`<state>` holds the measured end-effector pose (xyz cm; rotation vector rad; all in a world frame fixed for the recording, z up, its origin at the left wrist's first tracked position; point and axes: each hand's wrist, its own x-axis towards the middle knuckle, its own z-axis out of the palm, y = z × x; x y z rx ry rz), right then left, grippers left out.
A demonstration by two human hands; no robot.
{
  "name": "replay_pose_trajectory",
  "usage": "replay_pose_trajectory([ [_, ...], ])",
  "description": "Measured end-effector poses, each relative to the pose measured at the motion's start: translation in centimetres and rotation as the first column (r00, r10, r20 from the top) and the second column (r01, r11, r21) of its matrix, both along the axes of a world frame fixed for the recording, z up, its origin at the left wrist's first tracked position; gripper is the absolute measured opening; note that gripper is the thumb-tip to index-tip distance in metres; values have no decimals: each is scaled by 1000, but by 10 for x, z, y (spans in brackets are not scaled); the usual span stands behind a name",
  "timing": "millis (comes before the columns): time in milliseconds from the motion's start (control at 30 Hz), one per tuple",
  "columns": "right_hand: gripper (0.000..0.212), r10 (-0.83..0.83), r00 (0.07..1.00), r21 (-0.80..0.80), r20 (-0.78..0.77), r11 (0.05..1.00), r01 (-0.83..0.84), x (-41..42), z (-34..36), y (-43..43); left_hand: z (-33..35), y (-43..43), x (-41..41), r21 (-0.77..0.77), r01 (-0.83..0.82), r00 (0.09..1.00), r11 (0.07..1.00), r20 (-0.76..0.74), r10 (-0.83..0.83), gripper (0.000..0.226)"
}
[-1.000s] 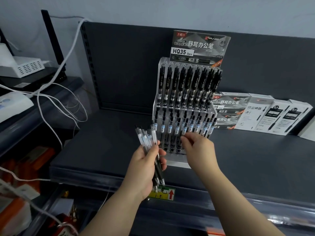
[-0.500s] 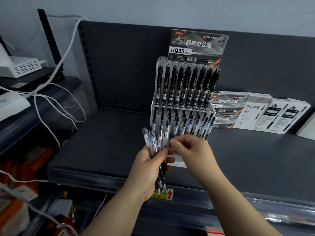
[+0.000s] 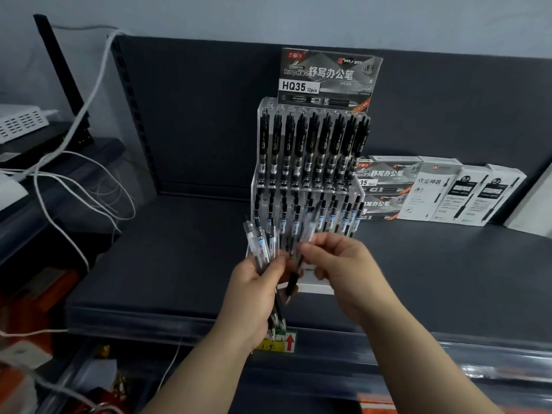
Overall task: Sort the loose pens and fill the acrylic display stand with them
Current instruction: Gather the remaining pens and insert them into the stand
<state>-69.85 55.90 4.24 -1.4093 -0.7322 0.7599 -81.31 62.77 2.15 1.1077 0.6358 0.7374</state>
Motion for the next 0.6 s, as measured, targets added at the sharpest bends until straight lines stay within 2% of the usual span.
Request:
replay_pose_trajectory([
  [100, 11, -218, 975, 68, 51, 974, 215, 10, 8, -2, -3, 4, 1, -10, -56, 998, 998, -14, 56, 12],
  [167, 13, -356, 918, 89, 174, 934, 346, 17, 11, -1, -5, 7, 1, 4, -78, 997, 997, -30, 78, 11],
  [233, 12, -410, 866, 71, 286, 911, 407, 20, 9, 2, -6, 8, 1, 34, -74, 996, 997, -47, 75, 13],
  [433, 9, -305, 777, -98, 550, 901, 423, 20, -11, 13, -4, 6, 2, 135, -51, 997, 989, -46, 57, 13],
  [600, 10, -244, 721, -136, 648, 895, 425, 19, -19, 16, -4, 6, 3, 126, -48, 998, 991, -29, 52, 11],
])
